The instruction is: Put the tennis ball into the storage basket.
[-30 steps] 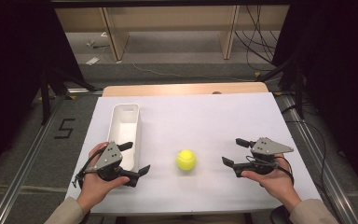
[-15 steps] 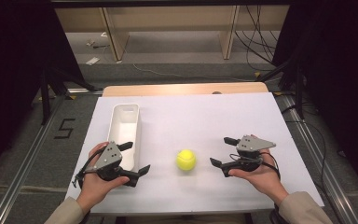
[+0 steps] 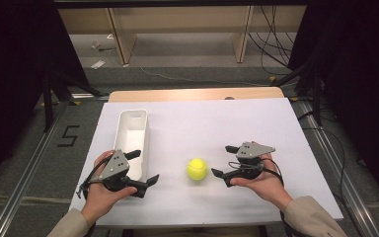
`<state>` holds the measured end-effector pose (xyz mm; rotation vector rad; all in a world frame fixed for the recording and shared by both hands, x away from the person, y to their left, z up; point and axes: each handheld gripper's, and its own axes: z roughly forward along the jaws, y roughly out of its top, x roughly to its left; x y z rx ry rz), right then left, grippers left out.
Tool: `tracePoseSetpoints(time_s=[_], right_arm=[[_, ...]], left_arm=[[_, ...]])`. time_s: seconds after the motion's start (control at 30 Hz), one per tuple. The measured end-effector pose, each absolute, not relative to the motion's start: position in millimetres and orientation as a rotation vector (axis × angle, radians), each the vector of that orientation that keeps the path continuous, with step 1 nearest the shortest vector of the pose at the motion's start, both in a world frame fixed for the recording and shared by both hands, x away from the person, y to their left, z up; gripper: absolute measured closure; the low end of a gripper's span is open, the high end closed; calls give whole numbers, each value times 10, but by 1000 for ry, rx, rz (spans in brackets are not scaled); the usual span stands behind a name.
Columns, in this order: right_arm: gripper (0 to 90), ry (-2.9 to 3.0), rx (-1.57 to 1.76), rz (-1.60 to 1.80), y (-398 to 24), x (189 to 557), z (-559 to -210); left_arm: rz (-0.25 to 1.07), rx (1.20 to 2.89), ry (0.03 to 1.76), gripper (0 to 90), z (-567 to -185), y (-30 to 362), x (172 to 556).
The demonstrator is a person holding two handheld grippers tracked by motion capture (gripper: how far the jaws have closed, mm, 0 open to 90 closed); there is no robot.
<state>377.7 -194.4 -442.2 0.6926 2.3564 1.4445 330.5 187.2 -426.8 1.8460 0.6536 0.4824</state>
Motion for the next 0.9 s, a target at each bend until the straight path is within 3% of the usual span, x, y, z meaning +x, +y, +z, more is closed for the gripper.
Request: tracePoseSetpoints(time_s=[0.9], right_arm=[[71,2523,626,1375,-1409,3977,-4707]], left_arm=[[484,1846,650,11,-4264,1879,3301]])
